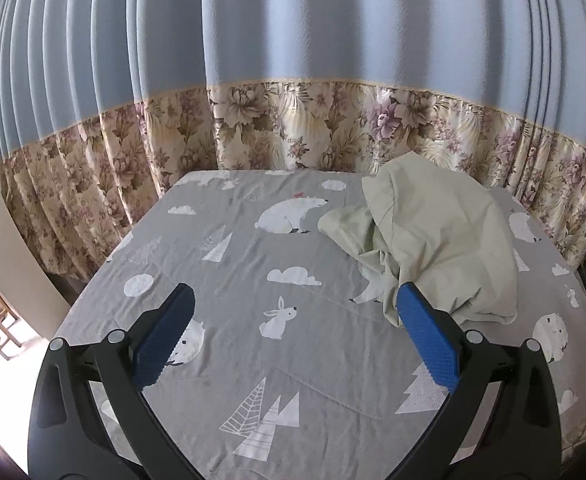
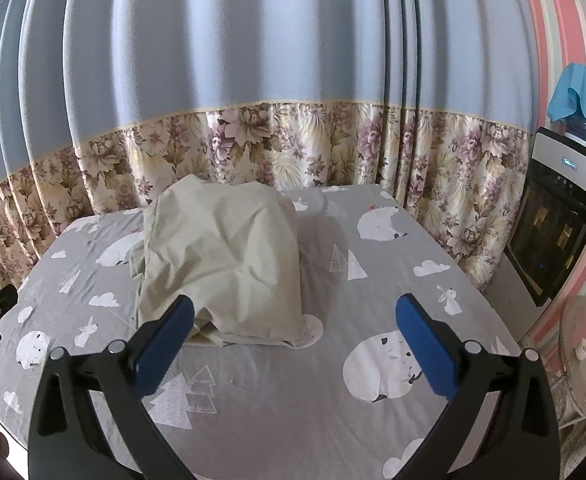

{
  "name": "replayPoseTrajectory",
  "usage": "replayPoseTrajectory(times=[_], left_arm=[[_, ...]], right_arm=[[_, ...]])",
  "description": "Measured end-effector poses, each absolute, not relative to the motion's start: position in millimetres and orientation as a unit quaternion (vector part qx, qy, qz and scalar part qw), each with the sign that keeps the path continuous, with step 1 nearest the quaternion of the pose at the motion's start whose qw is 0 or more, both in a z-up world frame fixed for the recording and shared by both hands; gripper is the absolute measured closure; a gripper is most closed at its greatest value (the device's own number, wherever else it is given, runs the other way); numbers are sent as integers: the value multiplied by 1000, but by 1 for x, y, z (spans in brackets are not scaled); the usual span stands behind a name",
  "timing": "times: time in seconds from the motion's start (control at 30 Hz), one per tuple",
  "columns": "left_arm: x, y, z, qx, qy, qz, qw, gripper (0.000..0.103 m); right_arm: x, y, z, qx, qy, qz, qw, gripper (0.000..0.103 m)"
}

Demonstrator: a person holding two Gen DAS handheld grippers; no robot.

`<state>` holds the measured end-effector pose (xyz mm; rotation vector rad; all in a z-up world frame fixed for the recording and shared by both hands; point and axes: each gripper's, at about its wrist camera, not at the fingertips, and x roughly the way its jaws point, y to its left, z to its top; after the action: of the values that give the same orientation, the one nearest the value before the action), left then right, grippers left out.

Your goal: Fold large clothes

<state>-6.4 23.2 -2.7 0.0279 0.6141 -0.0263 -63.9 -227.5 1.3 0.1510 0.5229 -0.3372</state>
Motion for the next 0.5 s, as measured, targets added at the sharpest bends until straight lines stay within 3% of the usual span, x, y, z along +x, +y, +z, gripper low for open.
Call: replayPoseTrajectory(times=[0.5], left_arm=[[5, 11, -7, 31, 301, -17, 953, 3]], right_arm=[[-49, -223, -5, 62, 265, -166, 948, 2]])
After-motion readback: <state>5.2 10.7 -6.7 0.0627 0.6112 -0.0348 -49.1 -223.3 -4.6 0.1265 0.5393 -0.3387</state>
